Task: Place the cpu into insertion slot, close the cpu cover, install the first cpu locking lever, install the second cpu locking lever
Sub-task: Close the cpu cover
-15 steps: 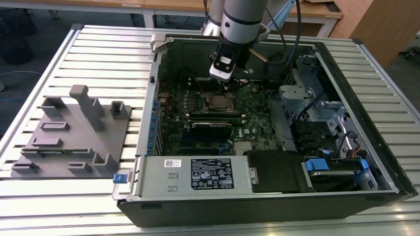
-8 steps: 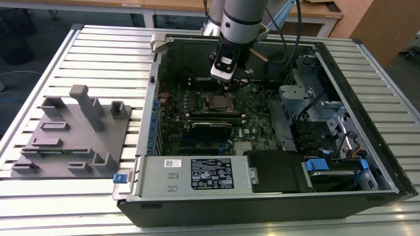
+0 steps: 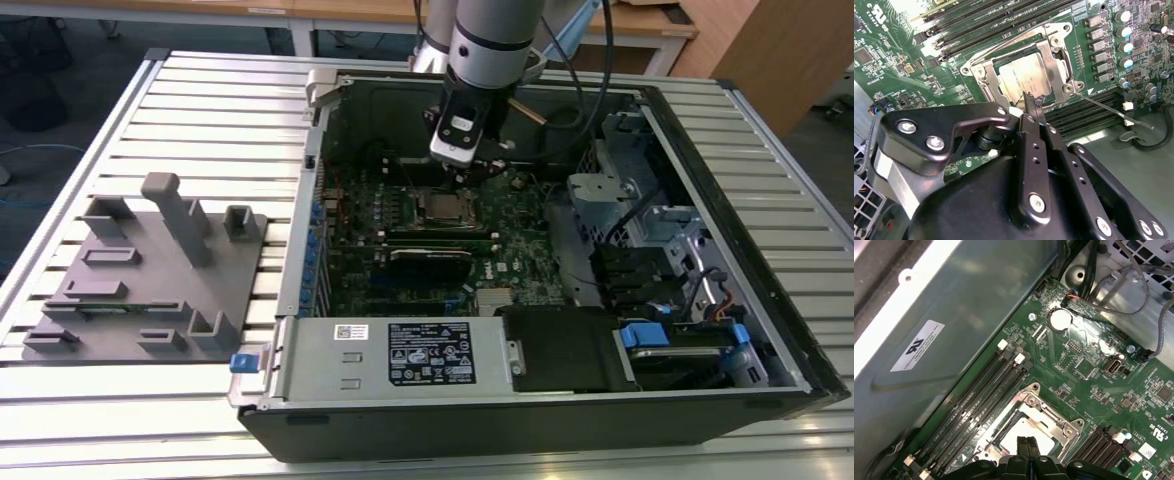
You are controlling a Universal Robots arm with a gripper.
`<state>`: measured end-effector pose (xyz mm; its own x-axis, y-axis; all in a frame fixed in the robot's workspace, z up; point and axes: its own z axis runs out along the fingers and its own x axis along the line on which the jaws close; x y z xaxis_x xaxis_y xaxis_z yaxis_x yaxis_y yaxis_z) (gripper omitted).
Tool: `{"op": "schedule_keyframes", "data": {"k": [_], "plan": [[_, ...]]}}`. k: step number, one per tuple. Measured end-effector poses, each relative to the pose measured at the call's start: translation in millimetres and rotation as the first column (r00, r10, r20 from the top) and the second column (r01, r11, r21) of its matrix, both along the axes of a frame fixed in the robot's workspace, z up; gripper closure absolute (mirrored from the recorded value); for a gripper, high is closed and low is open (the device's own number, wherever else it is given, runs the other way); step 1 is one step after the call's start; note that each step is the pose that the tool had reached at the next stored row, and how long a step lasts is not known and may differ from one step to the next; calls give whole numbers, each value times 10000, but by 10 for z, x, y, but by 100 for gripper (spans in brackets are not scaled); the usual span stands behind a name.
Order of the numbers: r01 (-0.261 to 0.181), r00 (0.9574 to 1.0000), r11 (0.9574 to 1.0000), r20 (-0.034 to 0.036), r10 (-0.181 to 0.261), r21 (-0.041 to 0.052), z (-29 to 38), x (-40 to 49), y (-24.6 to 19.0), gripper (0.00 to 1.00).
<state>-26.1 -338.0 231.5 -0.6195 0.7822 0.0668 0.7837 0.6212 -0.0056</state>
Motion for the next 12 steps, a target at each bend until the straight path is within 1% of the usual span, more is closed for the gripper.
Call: {"op": "schedule_keyframes", "data": {"k": [8, 12], "plan": [[-47, 10000, 10000, 0, 47, 3, 0, 0, 0, 90], [-75, 10000, 10000, 0, 75, 24, 0, 0, 0, 90]]}}
